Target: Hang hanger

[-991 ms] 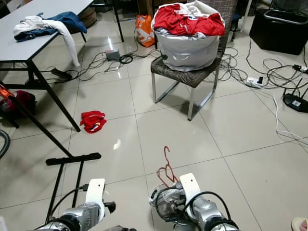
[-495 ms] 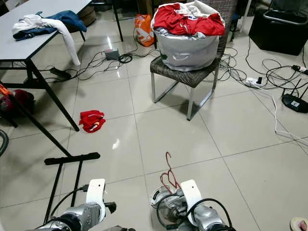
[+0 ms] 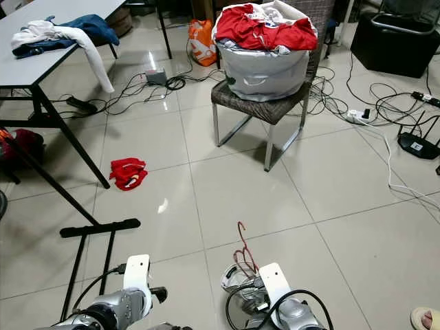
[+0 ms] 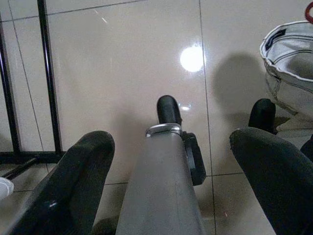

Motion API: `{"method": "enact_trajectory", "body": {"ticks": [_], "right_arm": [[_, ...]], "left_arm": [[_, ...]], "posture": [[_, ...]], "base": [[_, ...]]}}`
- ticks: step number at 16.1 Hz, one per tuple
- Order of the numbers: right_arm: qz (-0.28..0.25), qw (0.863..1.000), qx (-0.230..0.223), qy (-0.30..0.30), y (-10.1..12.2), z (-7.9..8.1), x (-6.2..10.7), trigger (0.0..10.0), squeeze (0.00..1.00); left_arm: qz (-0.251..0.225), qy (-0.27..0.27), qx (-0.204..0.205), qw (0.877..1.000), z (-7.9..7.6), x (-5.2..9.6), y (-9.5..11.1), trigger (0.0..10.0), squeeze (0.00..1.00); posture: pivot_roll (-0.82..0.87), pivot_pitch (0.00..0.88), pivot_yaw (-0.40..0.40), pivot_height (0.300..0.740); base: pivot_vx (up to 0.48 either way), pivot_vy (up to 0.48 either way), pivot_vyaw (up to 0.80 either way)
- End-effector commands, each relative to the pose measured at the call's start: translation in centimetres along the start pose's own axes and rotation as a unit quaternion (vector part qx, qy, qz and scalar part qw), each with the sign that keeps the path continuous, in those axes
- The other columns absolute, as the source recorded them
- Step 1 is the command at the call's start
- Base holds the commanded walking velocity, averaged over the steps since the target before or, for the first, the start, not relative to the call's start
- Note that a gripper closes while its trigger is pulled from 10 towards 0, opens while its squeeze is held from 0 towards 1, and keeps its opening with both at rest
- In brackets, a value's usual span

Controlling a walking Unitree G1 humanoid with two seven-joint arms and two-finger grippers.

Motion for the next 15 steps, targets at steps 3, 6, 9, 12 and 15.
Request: {"method": "enact_trajectory", "body": {"ticks": [3, 6, 9, 12, 15], "right_arm": [[0.058, 0.998, 0.035, -0.007, -3.3, 0.7, 0.2, 10.0, 0.00], [0.062, 0.998, 0.029, -0.017, -3.8, 0.3, 0.3, 10.0, 0.00], [0.037, 0.999, 0.015, -0.006, -1.0, 0.9, -0.1, 10.0, 0.00], [0.031, 0.999, 0.016, 0.000, -0.7, 1.3, -0.2, 10.0, 0.00], [0.035, 0.999, 0.016, -0.003, -1.0, 0.6, -0.1, 10.0, 0.00]], "left_arm": [[0.025, 0.013, 0.094, 0.995, 0.1, 0.1, 0.0, 10.0, 0.00], [0.036, 0.020, 0.133, 0.990, -0.1, 0.1, -0.3, 10.0, 0.00], [0.016, 0.018, 0.076, 0.997, 0.2, 0.1, 0.1, 10.0, 0.00], [0.011, 0.025, 0.042, 0.999, 0.5, 0.1, 0.2, 10.0, 0.00], [0.008, 0.024, 0.020, 0.999, 0.5, 0.0, 0.1, 10.0, 0.00]], "posture": [[-0.18, 0.000, 0.123, 0.740], [-0.18, 0.000, 0.124, 0.740], [-0.17, 0.000, 0.128, 0.740], [-0.18, 0.000, 0.138, 0.740], [-0.18, 0.000, 0.141, 0.740]], "base": [[0.000, 0.000, 0.00], [0.000, 0.000, 0.00], [0.000, 0.000, 0.00], [0.000, 0.000, 0.00], [0.000, 0.000, 0.00]]}}
Point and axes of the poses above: a point about 5 cm out from each wrist's last joint towards the gripper, its own x axis pointing back from the gripper into the wrist, its own y axis along the axis of the wrist's last joint, z = x × y, the point moved 3 cm from there along -x, pointing out of the wrist towards the gripper, and after that the axes turned 12 degrees about -x, right-handed, at the moved point
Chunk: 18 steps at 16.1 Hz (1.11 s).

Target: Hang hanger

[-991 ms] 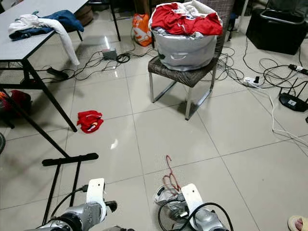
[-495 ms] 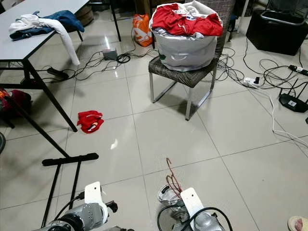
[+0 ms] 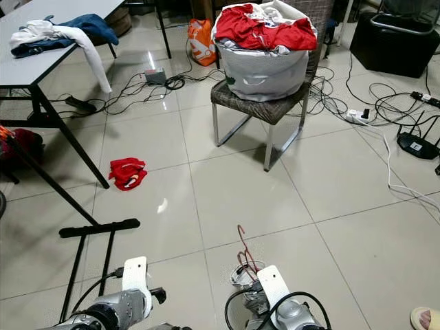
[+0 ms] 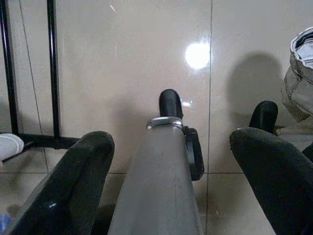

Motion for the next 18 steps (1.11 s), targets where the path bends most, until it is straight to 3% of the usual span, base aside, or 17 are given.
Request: {"method": "enact_trajectory", "body": {"ticks": [1, 5, 8, 11, 13, 14, 16, 18], "right_arm": [[0.015, 1.000, -0.007, 0.014, -0.8, 0.7, 0.0, 10.0, 0.00], [0.016, 0.999, -0.027, 0.016, -1.2, 0.9, 0.0, 10.0, 0.00], [0.025, 0.992, -0.123, 0.024, -1.7, 1.4, 0.0, 10.0, 0.00], [0.027, 0.986, -0.159, 0.037, -1.9, 1.9, 0.0, 10.0, 0.00], [0.028, 0.975, -0.216, 0.051, -1.9, 2.5, 0.0, 10.0, 0.00], [0.027, 0.973, -0.221, 0.056, -1.8, 2.7, 0.0, 10.0, 0.00], [0.026, 0.981, -0.183, 0.055, -1.9, 3.0, 0.0, 10.0, 0.00], [0.023, 0.981, -0.187, 0.054, -1.6, 2.8, 0.0, 10.0, 0.00]], "left_arm": [[-0.010, 0.006, -0.010, 1.000, 0.5, 0.0, 0.4, 10.0, 0.00], [-0.010, 0.006, -0.021, 1.000, 0.6, 0.0, 0.2, 10.0, 0.00], [-0.011, 0.006, -0.028, 1.000, 0.6, 0.0, 0.2, 10.0, 0.00], [-0.012, 0.007, -0.031, 0.999, 0.7, 0.0, 0.3, 10.0, 0.00], [-0.012, 0.008, -0.033, 0.999, 0.8, 0.0, 0.4, 10.0, 0.00], [-0.013, 0.009, -0.034, 0.999, 0.9, 0.0, 0.5, 10.0, 0.00], [-0.015, 0.010, -0.036, 0.999, 1.0, 0.0, 0.6, 10.0, 0.00], [-0.016, 0.011, -0.036, 0.999, 1.0, 0.0, 0.7, 10.0, 0.00]], "posture": [[-0.18, 0.000, 0.141, 0.740], [-0.19, 0.000, 0.144, 0.740], [-0.18, 0.000, 0.142, 0.740], [-0.18, 0.000, 0.142, 0.740], [-0.17, 0.000, 0.141, 0.740], [-0.17, 0.000, 0.138, 0.740], [-0.17, 0.000, 0.136, 0.740], [-0.17, 0.000, 0.132, 0.740]], "base": [[0.000, 0.000, 0.00], [0.000, 0.000, 0.00], [0.000, 0.000, 0.00], [0.000, 0.000, 0.00], [0.000, 0.000, 0.00], [0.000, 0.000, 0.00], [0.000, 0.000, 0.00], [0.000, 0.000, 0.00]]}}
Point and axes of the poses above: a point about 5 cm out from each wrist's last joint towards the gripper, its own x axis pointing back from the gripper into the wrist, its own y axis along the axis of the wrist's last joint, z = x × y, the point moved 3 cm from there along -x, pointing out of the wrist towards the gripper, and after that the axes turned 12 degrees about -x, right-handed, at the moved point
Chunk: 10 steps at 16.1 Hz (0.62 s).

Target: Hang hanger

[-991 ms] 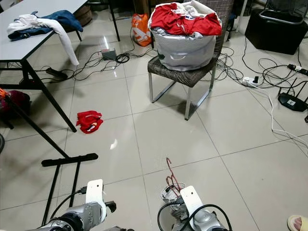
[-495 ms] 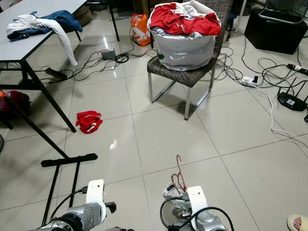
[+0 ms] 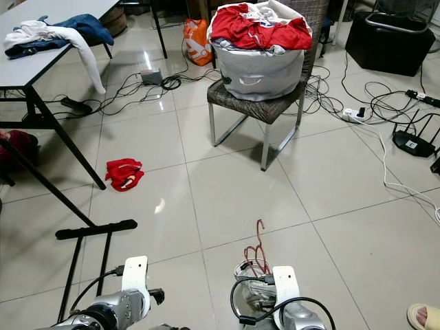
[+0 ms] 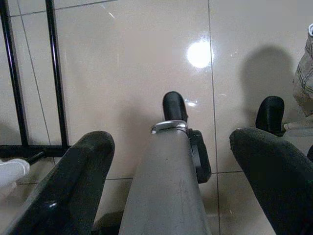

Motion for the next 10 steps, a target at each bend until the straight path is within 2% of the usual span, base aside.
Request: {"method": "enact_trajectory", "body": {"ticks": [1, 4, 6, 10], "right_arm": [[0.036, 0.998, -0.009, 0.041, -1.92, 2.53, -0.15, 10.0, 0.00], [0.038, 0.998, -0.026, 0.041, -1.79, 2.47, -0.15, 10.0, 0.00], [0.037, 0.998, -0.030, 0.030, -1.80, 2.27, -0.16, 10.0, 0.00], [0.020, 0.999, -0.012, 0.039, -1.29, 2.40, -0.17, 10.0, 0.00]], "left_arm": [[-0.010, 0.008, -0.006, 1.000, 0.67, 0.03, 0.60, 10.0, 0.00], [-0.011, 0.008, -0.004, 1.000, 0.65, 0.03, 0.61, 10.0, 0.00], [-0.009, 0.011, 0.014, 1.000, 0.61, 0.03, 0.52, 10.0, 0.00], [-0.011, 0.013, 0.018, 1.000, 0.59, 0.03, 0.56, 10.0, 0.00]], "posture": [[-0.17, 0.000, 0.132, 0.740], [-0.17, 0.000, 0.126, 0.740], [-0.17, 0.000, 0.126, 0.740], [-0.17, 0.000, 0.131, 0.740]], "base": [[0.000, 0.000, 0.00], [0.000, 0.000, 0.00], [0.000, 0.000, 0.00], [0.000, 0.000, 0.00]]}}
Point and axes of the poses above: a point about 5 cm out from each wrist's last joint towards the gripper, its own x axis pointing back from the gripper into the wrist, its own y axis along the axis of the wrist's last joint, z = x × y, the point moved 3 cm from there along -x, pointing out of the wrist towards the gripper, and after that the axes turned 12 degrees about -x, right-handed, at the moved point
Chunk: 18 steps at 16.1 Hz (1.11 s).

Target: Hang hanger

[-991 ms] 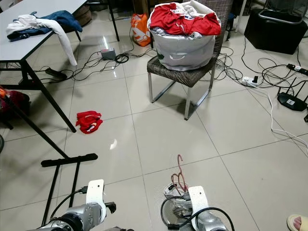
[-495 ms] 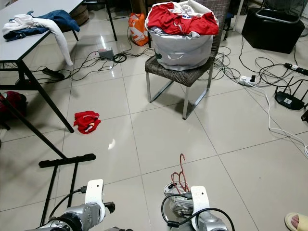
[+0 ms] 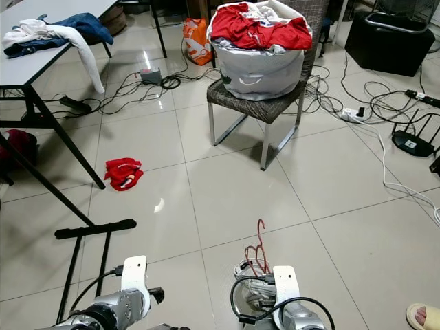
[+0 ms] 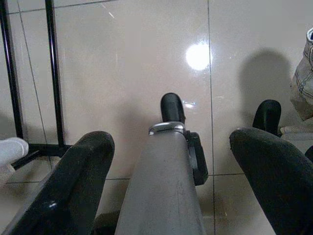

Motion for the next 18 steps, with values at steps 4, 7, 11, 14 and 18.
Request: {"method": "enact_trajectory", "body": {"ticks": [4, 7, 11, 14, 18], "right_arm": [[-0.043, 0.991, 0.084, 0.095, 5.5, 2.7, 0.2, 10.0, 0.00], [-0.150, 0.965, 0.138, 0.164, 15.3, 3.8, 2.8, 10.0, 0.00], [-0.257, 0.937, 0.088, 0.220, 20.3, 5.3, 5.4, 10.0, 0.00], [-0.283, 0.910, 0.115, 0.280, 21.6, 6.6, 7.2, 10.0, 0.00], [-0.299, 0.870, 0.240, 0.310, 23.9, 6.6, 10.9, 10.0, 0.00]], "left_arm": [[-0.047, 0.008, -0.008, 0.999, 0.6, 0.0, 1.2, 10.0, 0.00], [-0.099, 0.016, -0.043, 0.994, 0.8, 0.2, 2.3, 10.0, 0.00], [-0.235, -0.008, -0.076, 0.969, 3.6, 2.6, 11.0, 10.0, 0.00], [-0.289, -0.042, -0.056, 0.955, 3.2, 3.8, 13.5, 10.0, 0.00], [-0.328, -0.057, -0.121, 0.935, 3.9, 5.2, 15.9, 10.0, 0.00]], "posture": [[-0.18, 0.000, 0.138, 0.740], [-0.19, 0.000, 0.141, 0.740], [-0.19, 0.000, 0.143, 0.740], [-0.19, 0.000, 0.147, 0.740], [-0.20, 0.000, 0.153, 0.740]], "base": [[0.000, 0.000, 0.00], [0.000, 0.000, 0.00], [0.000, 0.000, 0.00], [0.000, 0.000, 0.00], [0.000, 0.000, 0.00]]}}
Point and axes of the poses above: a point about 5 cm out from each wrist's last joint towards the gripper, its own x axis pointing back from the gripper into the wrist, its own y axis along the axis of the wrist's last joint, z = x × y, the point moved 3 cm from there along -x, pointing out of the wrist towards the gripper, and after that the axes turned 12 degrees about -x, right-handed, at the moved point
